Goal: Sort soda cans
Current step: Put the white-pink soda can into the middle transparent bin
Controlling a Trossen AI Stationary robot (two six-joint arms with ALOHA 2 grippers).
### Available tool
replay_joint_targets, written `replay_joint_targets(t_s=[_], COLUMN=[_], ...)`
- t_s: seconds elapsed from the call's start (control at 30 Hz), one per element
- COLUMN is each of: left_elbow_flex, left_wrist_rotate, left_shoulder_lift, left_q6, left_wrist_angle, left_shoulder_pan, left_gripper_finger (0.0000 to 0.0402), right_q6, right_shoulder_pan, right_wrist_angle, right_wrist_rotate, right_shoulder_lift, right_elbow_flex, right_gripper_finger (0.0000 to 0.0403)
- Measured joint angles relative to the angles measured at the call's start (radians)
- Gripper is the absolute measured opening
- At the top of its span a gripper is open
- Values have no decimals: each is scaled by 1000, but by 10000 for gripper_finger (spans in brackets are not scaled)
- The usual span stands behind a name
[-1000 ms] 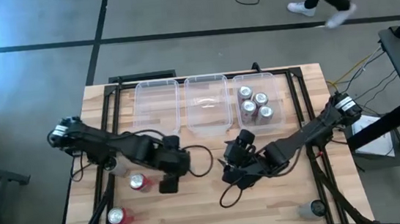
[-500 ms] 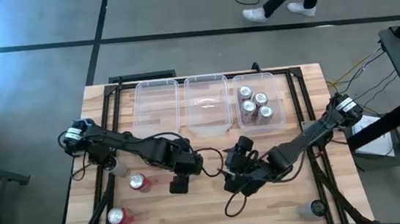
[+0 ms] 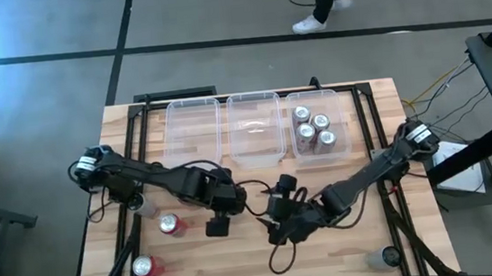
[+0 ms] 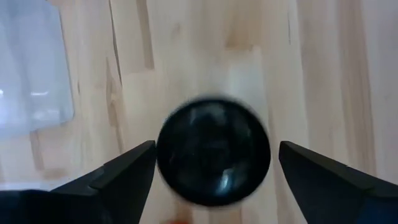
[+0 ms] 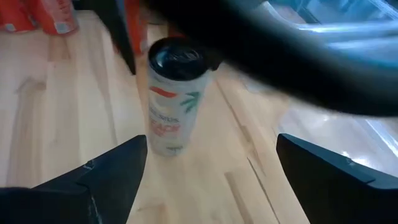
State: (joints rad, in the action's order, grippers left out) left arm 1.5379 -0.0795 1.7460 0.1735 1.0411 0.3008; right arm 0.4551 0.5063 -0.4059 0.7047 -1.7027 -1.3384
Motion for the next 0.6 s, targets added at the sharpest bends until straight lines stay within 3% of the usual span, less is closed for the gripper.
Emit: replay_joint_targets(t_s=[0.2,0.4,0.6], left_elbow_flex=[0,-31,-134], left_wrist_rotate=[-13,-55,-120], left_shoulder_lift=[-52,-175,-329], left_q6=[15,96,227], left_wrist_angle=[74,122,102], left_shoulder_pan=[0,9,39], left_gripper_finger=[329,322,322], right_q6=[-137,-323,-483], right_shoulder_pan=[-40,-134,-226], right_wrist_angle=[117,244,324], right_wrist_rotate=[-52,-337,-530], right_shoulder_lift=[-9,-10,-32], right_elbow_flex=[1,1,-4], right_gripper_finger=[353,353,354])
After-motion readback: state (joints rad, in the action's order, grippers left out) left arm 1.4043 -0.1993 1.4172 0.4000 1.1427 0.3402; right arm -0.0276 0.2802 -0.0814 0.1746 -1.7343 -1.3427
